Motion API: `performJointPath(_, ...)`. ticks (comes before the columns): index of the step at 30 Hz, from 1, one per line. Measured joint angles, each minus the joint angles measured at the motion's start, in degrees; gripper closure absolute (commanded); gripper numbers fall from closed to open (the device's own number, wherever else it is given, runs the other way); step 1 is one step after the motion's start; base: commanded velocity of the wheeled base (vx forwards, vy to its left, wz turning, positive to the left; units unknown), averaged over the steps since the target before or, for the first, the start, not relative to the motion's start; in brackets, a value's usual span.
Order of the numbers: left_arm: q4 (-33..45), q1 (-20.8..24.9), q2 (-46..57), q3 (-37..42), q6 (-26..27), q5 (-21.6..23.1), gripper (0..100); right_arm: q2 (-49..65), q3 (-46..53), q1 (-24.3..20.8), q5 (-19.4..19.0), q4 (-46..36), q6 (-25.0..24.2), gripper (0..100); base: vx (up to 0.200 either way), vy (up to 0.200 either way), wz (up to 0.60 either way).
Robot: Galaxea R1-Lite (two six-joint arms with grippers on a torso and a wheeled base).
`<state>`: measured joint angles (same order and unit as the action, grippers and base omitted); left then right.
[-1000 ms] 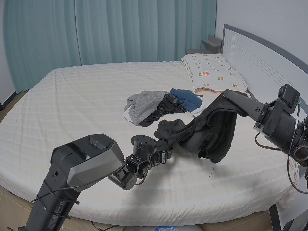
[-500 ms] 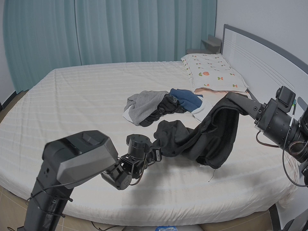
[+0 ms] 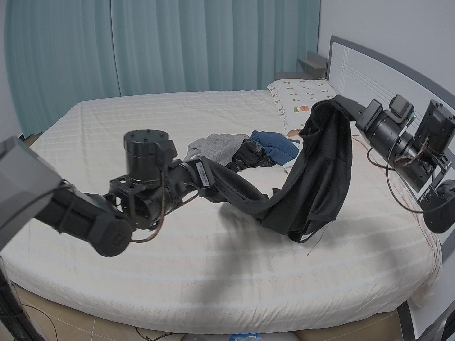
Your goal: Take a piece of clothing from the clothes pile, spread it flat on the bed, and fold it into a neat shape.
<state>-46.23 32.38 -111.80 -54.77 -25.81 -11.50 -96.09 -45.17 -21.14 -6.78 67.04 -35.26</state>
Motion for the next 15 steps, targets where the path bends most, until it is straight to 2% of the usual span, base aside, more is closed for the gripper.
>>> performJointPath(7,3.8,-0.5,10.2,6.3,-1.0,1.6,100,-1.6,-1.9,2.6,1.9,1.1,0.0,100,0.000,0.000,0.00)
performJointPath(11,4.0,-0.4,12.4,11.2,-1.5,2.3,100,-1.6,4.5,3.0,2.2,2.2,-0.2,100,0.000,0.000,0.00)
performJointPath(15,3.1,-0.2,13.2,15.9,-4.3,3.6,100,-2.2,12.7,2.5,2.3,6.1,-1.0,100,0.000,0.000,0.00)
